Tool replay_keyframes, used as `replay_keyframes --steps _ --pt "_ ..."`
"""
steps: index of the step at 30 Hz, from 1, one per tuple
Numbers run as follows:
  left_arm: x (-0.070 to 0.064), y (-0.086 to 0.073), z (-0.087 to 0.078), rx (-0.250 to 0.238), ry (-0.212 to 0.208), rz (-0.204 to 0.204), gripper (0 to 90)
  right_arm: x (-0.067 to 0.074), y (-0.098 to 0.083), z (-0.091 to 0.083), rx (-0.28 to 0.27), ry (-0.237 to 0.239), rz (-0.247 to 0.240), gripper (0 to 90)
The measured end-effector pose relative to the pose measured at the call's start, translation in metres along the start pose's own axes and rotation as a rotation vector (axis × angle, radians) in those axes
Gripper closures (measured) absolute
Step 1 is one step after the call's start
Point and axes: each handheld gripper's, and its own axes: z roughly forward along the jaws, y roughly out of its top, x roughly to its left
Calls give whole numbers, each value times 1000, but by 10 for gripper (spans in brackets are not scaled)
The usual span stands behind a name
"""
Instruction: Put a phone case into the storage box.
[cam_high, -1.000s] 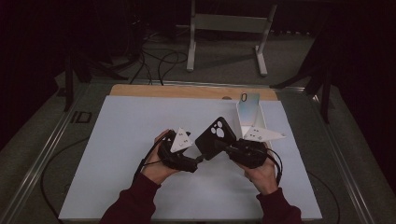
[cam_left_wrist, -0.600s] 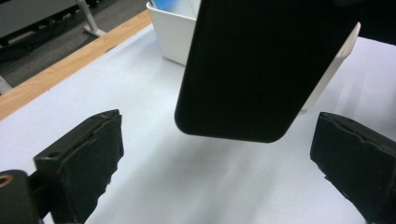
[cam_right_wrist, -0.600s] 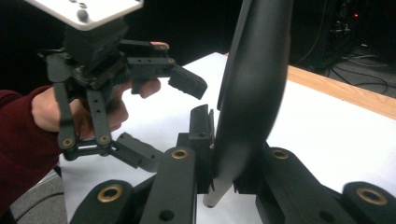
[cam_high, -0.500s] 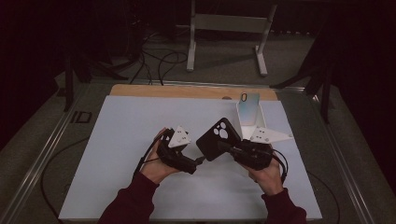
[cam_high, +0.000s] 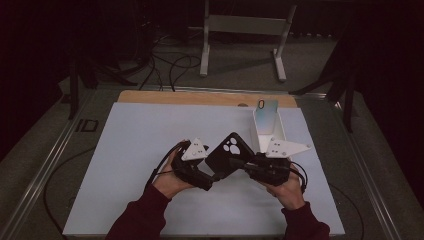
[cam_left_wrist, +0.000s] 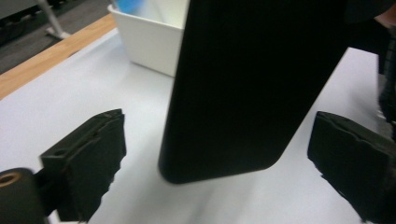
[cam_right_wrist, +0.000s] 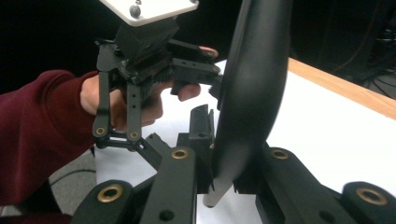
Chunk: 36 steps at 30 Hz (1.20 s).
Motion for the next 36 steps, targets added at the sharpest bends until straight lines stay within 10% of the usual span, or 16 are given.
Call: replay_keyframes --steps 20,36 --pt "-7 -1 1 -23 -136 40 219 1 -1 1 2 122 -46 814" --pt "-7 -8 -3 -59 -129 42 596 -8 -5 -5 22 45 -30 799"
